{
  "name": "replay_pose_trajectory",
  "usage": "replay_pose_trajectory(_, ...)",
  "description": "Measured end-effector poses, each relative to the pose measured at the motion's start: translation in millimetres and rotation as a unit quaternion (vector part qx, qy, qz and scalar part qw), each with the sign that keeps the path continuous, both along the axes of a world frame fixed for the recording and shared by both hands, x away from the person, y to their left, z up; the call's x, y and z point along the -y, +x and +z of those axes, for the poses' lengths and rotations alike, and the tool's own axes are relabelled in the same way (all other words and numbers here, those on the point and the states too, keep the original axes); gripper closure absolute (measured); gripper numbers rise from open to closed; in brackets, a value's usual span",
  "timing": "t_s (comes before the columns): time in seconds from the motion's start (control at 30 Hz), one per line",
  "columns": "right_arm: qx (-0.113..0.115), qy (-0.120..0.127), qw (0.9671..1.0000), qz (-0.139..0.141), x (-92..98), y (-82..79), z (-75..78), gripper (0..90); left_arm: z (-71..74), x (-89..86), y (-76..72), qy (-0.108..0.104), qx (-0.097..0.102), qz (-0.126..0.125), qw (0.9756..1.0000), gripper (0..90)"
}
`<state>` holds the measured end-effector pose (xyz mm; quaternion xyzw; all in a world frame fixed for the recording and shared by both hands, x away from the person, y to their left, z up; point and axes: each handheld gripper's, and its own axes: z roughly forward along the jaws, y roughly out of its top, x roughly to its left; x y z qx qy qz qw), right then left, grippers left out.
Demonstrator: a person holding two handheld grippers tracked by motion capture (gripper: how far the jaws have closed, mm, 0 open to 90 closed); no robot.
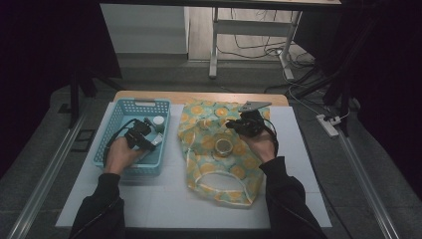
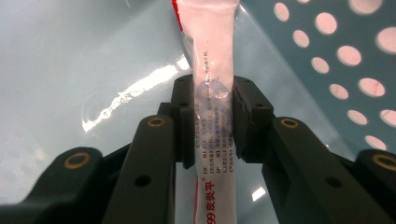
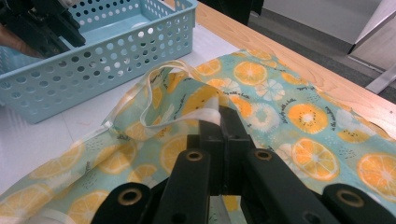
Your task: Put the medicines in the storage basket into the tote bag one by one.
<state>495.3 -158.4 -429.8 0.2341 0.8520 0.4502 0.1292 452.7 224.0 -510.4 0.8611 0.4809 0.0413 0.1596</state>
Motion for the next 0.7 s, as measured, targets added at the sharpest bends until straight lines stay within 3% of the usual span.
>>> replay_pose_trajectory(0.13,0.000,-0.001,1.0000,0.000,0.1,-0.1,0.3,89.8,0.5,-1.2,1.2,-0.005,-0.007,0.006,1.0000,72.4)
replay_pose_trajectory(0.33,0.000,0.000,1.0000,0.000,0.4,0.3,0.2,89.9,1.6,1.0,0.6,0.006,-0.004,0.002,1.0000,72.7)
replay_pose_trajectory(0.5,0.000,0.000,1.0000,0.000,0.4,0.3,0.3,89.9,6.2,-1.2,-0.6,-0.002,0.008,0.008,0.9999,72.7)
replay_pose_trajectory(0.7,0.001,0.000,1.0000,-0.001,0.7,0.2,0.8,89.9,16.3,-4.3,-4.0,-0.015,0.035,0.007,0.9992,72.8)
